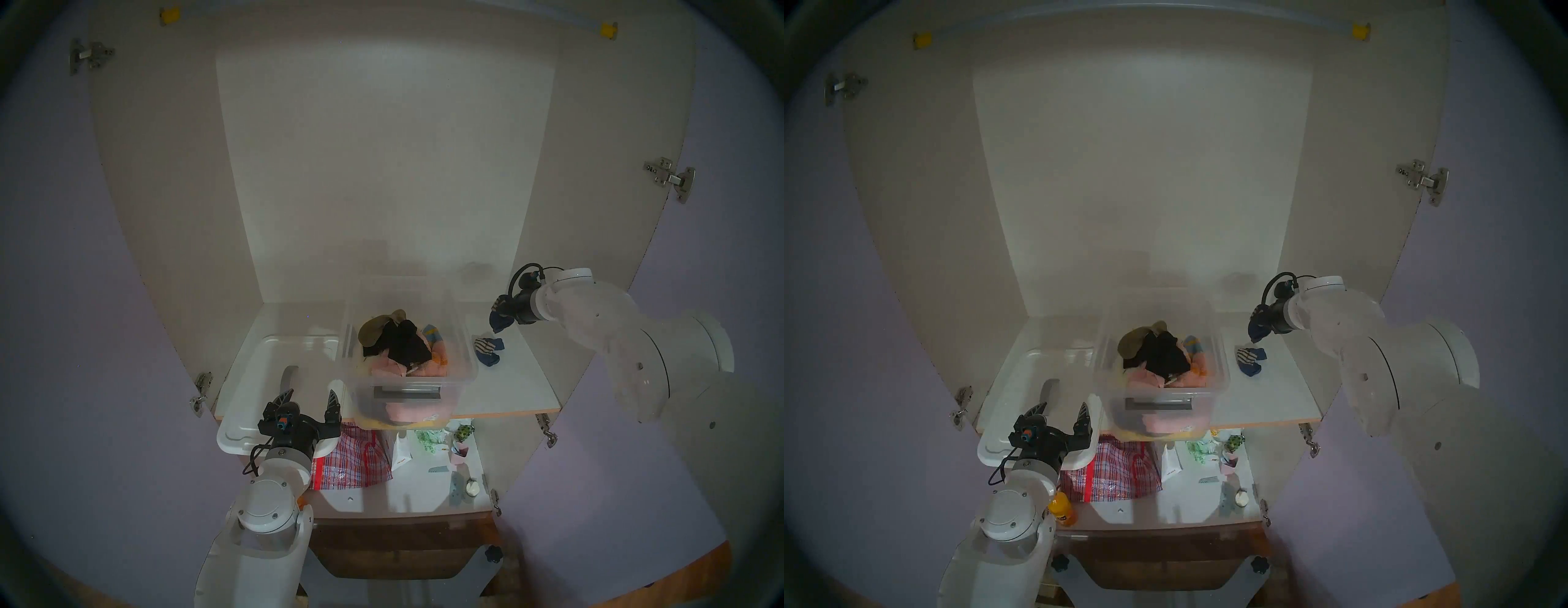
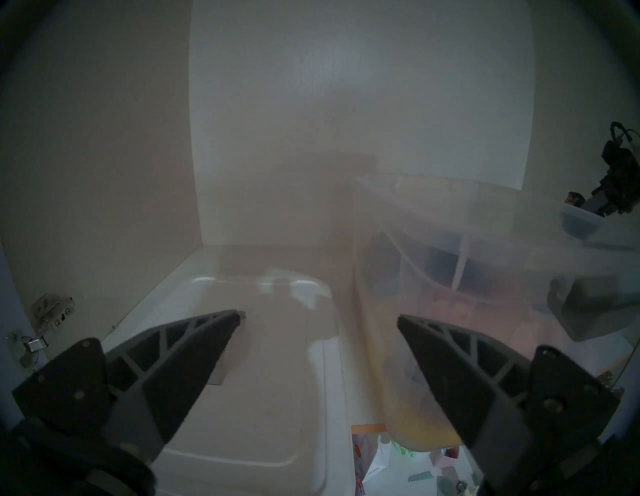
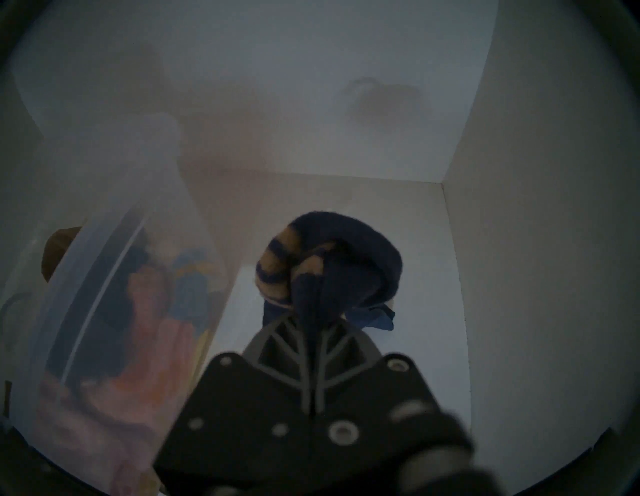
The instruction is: Take clothing out of the storage bin and put the lid back on the bin
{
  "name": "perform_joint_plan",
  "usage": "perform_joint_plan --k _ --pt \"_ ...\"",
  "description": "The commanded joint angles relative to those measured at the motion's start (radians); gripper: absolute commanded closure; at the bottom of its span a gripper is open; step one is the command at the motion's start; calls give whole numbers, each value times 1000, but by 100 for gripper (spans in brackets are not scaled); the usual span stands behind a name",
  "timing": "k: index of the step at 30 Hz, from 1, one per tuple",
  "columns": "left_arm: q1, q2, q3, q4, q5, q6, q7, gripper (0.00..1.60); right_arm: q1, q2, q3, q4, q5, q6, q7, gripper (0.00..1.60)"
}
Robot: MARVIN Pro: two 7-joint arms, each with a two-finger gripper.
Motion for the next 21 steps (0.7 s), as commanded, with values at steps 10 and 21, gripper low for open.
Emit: perform_joint_plan --k 10,21 --pt "-8 3 3 -26 -2 -7 -2 0 -19 -33 40 -24 28 -10 -124 0" --pt "-15 13 2 -24 -1 7 -6 0 -23 -41 60 -36 30 -24 -138 0"
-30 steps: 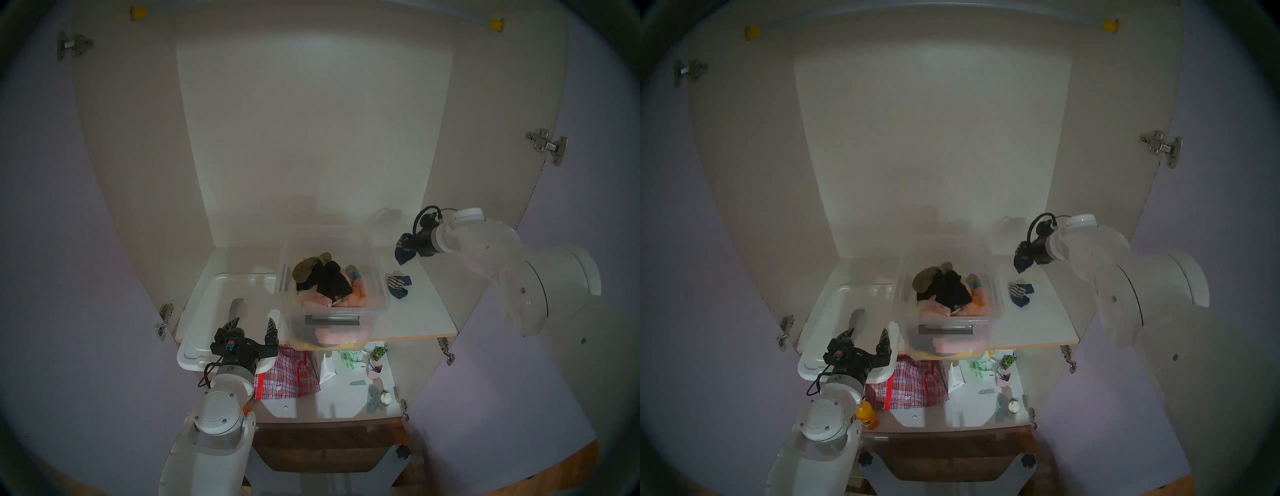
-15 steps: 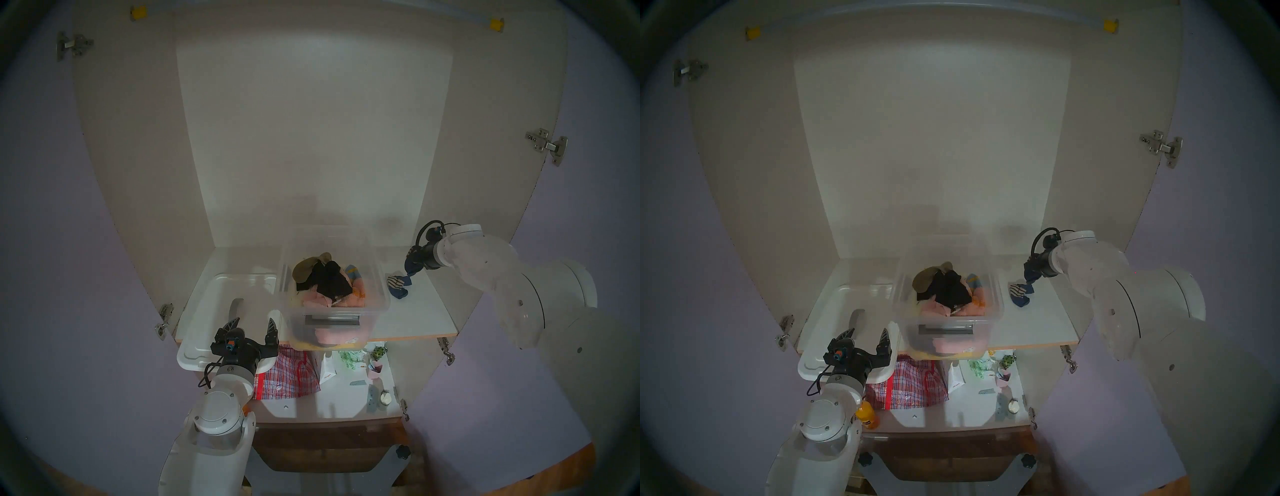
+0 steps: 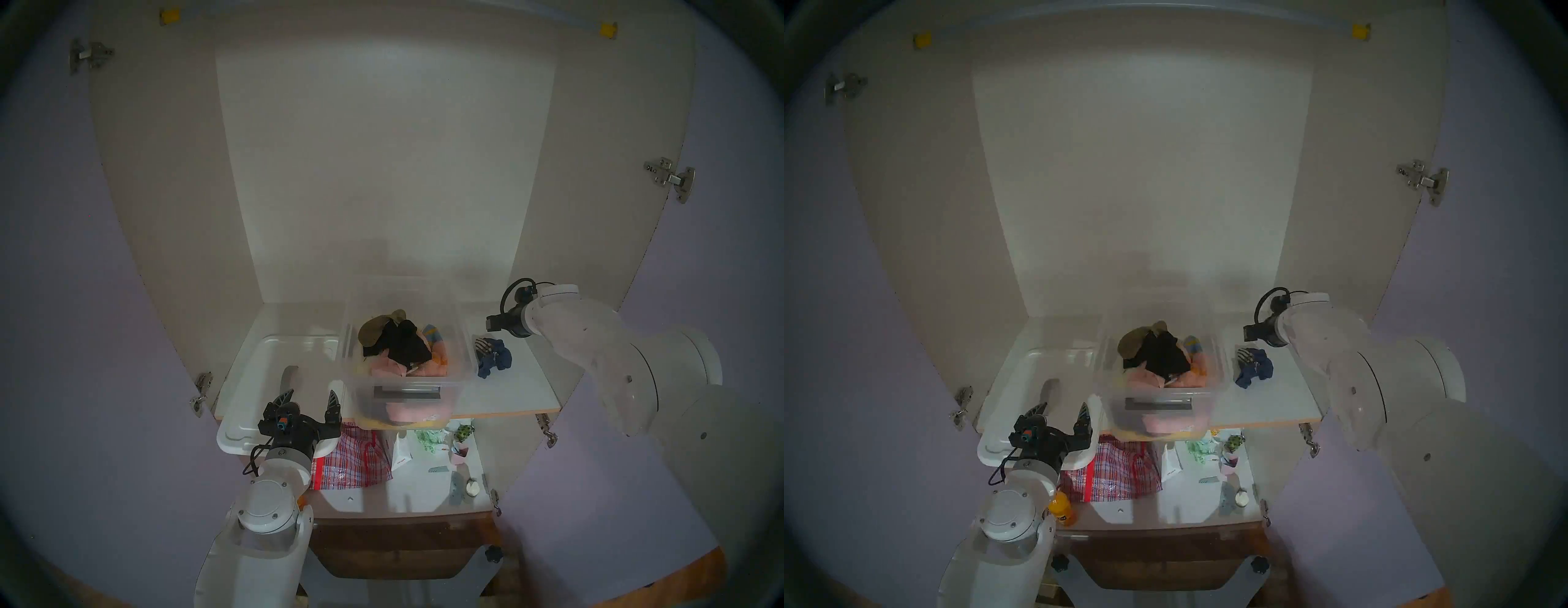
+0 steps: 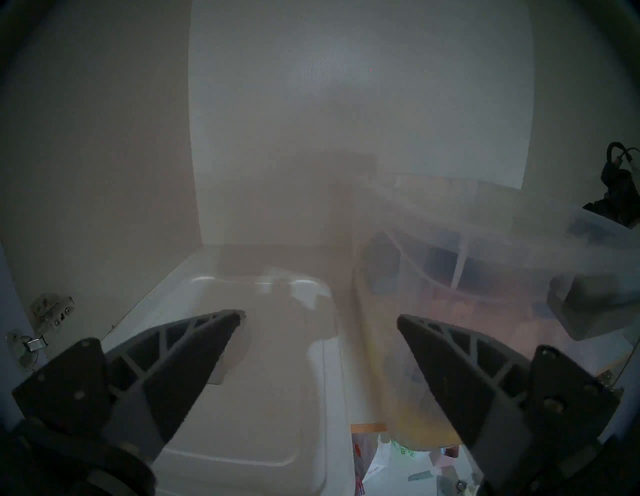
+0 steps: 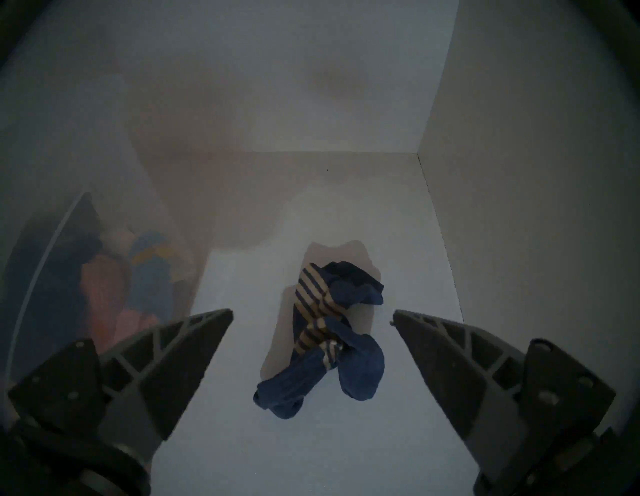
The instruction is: Take clothing out of the storage bin and put the lid back on the bin
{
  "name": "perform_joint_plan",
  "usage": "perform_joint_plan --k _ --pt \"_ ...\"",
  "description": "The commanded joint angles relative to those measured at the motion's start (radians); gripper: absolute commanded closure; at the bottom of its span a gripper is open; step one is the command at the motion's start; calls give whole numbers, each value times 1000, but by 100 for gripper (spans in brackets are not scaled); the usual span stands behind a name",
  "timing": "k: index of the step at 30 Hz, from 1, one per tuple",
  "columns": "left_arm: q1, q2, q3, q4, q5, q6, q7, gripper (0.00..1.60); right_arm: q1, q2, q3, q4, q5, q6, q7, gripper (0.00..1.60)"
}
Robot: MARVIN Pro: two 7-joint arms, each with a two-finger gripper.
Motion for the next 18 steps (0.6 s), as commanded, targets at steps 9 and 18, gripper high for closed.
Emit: perform_joint_plan --k 9,18 --pt "-62 65 7 22 42 20 -13 0 24 -1 13 -29 4 -20 -5 0" --pt "-99 90 26 64 72 26 -5 0 24 -1 15 -30 3 -20 -6 0"
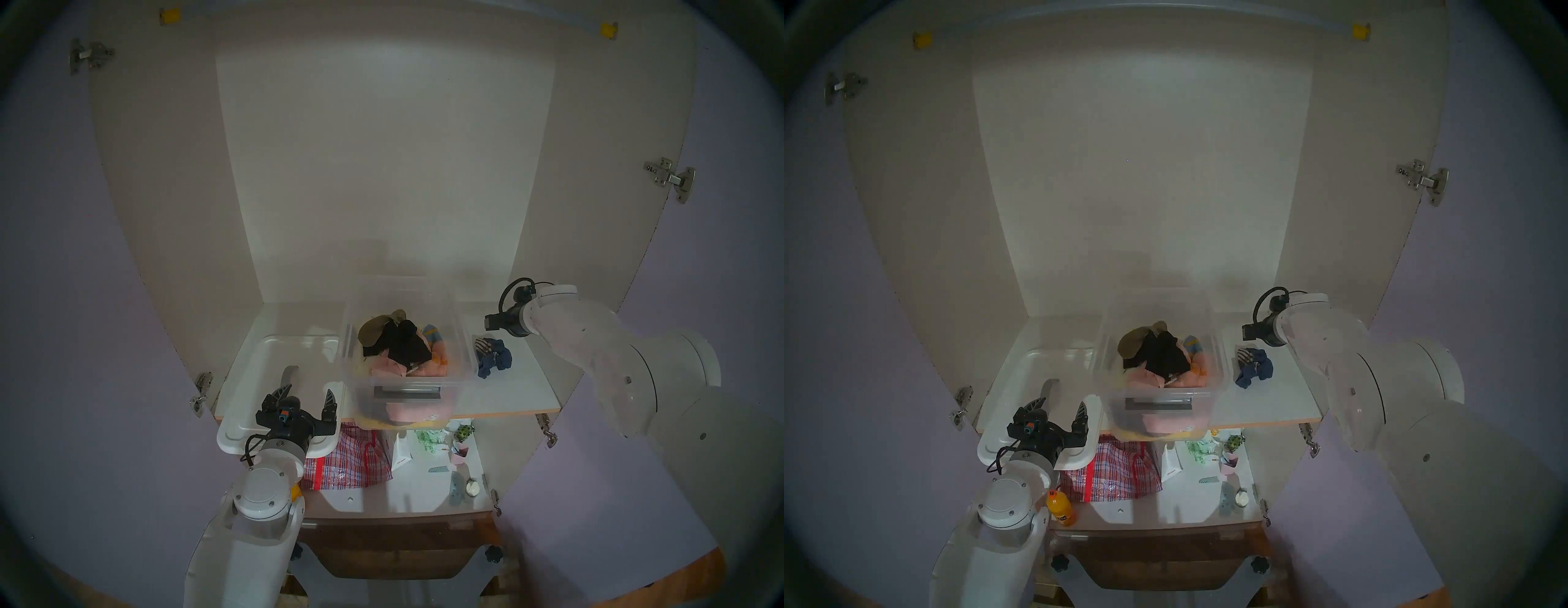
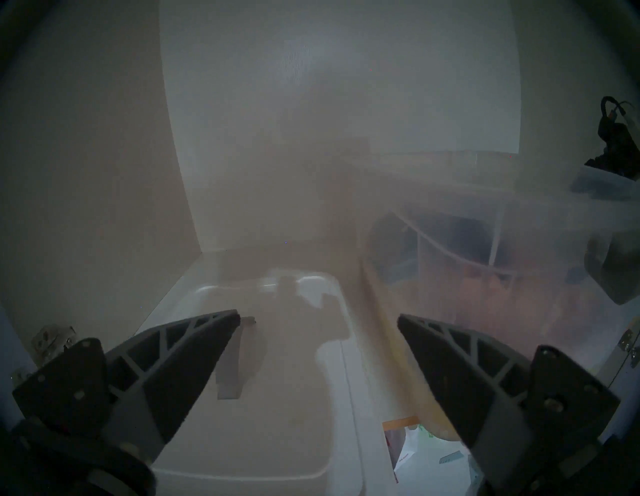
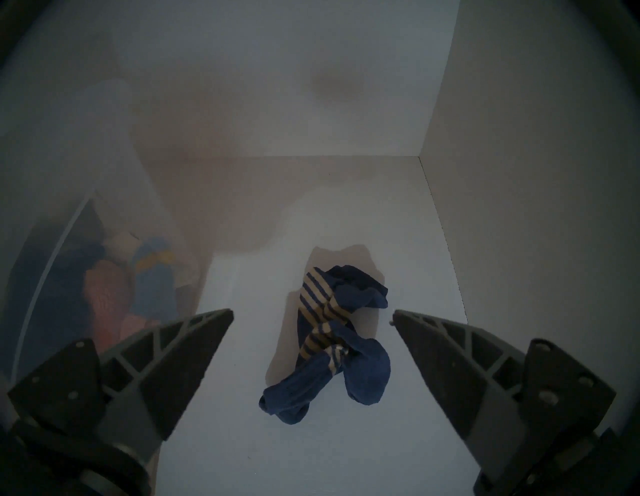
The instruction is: Take clothing out of the storage bin and put the lid back on the bin
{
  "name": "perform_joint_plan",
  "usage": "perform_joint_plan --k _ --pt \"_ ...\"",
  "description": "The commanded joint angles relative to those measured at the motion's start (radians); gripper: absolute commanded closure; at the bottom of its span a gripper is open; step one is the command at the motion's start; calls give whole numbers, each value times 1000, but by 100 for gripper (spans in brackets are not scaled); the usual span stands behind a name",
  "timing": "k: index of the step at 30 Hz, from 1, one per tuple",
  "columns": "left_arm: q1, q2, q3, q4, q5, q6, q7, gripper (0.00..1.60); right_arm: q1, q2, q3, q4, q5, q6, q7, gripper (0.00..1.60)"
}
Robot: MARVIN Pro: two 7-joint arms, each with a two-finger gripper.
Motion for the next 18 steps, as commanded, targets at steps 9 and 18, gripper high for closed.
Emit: perform_joint_plan --k 9,18 --pt "-28 12 13 -2 12 -10 3 0 28 2 4 -24 2 -17 1 0" --pt "-42 -5 31 24 21 -22 37 0 28 2 4 -24 2 -17 1 0"
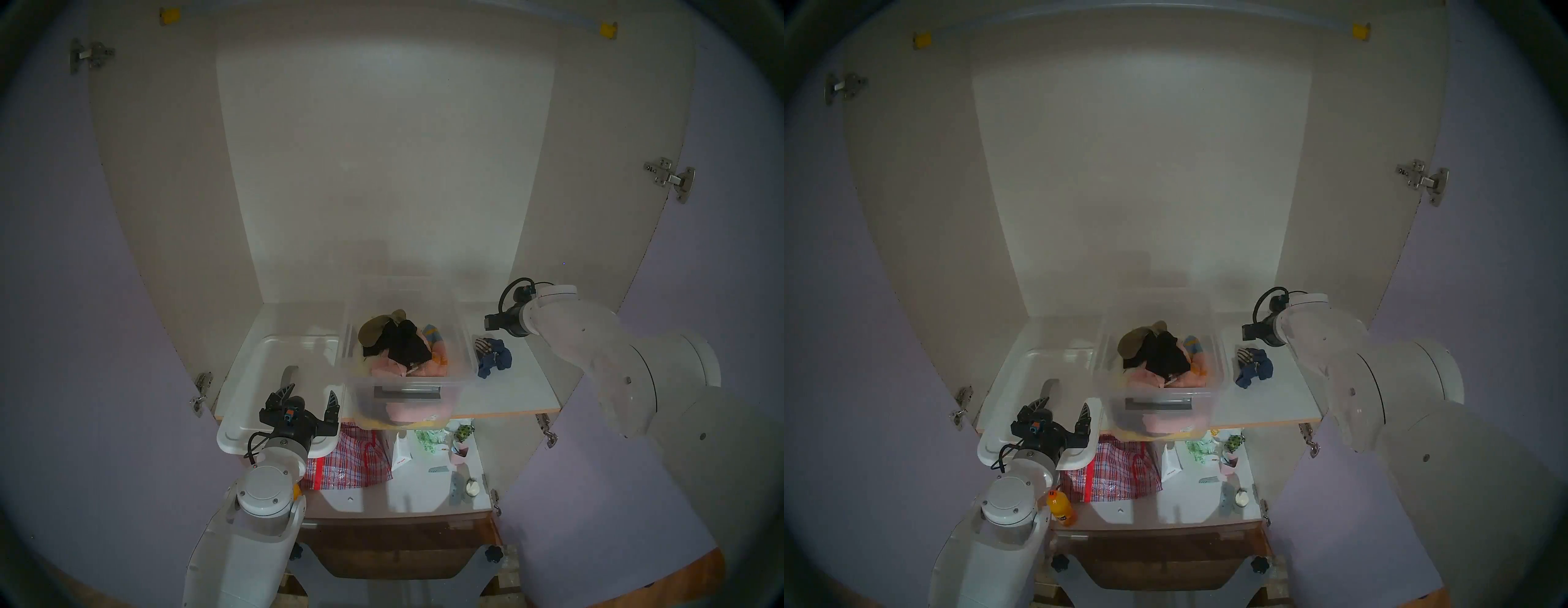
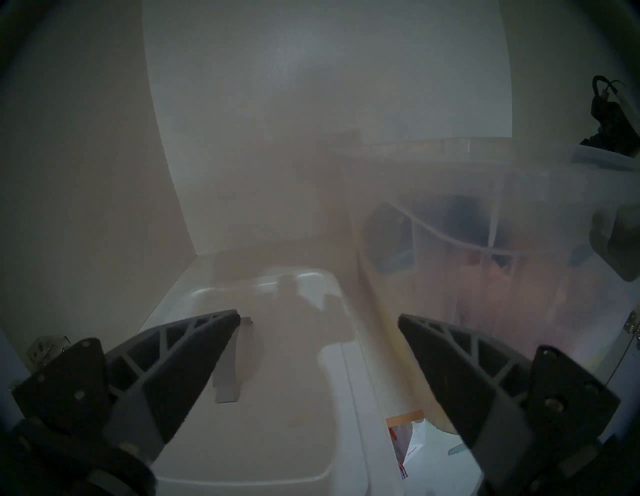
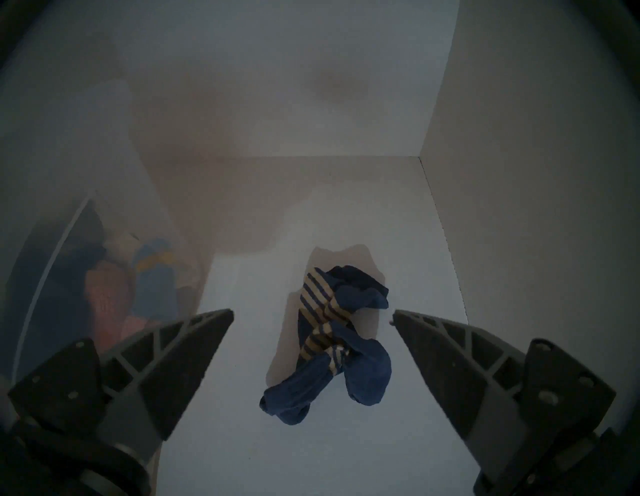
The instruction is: Take clothing out of the storage bin and put the lid back on the bin
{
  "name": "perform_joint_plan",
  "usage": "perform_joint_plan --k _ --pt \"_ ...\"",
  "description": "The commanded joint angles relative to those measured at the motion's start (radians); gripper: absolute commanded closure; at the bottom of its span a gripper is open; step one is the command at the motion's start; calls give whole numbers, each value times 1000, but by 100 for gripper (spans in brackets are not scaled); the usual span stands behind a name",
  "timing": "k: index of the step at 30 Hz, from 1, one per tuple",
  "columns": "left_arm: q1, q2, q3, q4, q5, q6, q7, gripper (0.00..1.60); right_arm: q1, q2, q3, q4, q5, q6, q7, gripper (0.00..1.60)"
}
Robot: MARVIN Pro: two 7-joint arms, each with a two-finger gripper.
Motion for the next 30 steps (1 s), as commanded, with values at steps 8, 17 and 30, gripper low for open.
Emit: perform_joint_plan --k 8,17,30 --pt "-12 -100 42 -4 24 -54 100 0 32 8 10 -20 9 -9 2 0" --pt "-24 -103 37 30 54 -51 172 0 26 41 -29 -62 -23 -107 111 0" --pt "-52 -44 -12 43 33 -25 144 0 38 -60 58 -32 22 -292 -150 0"
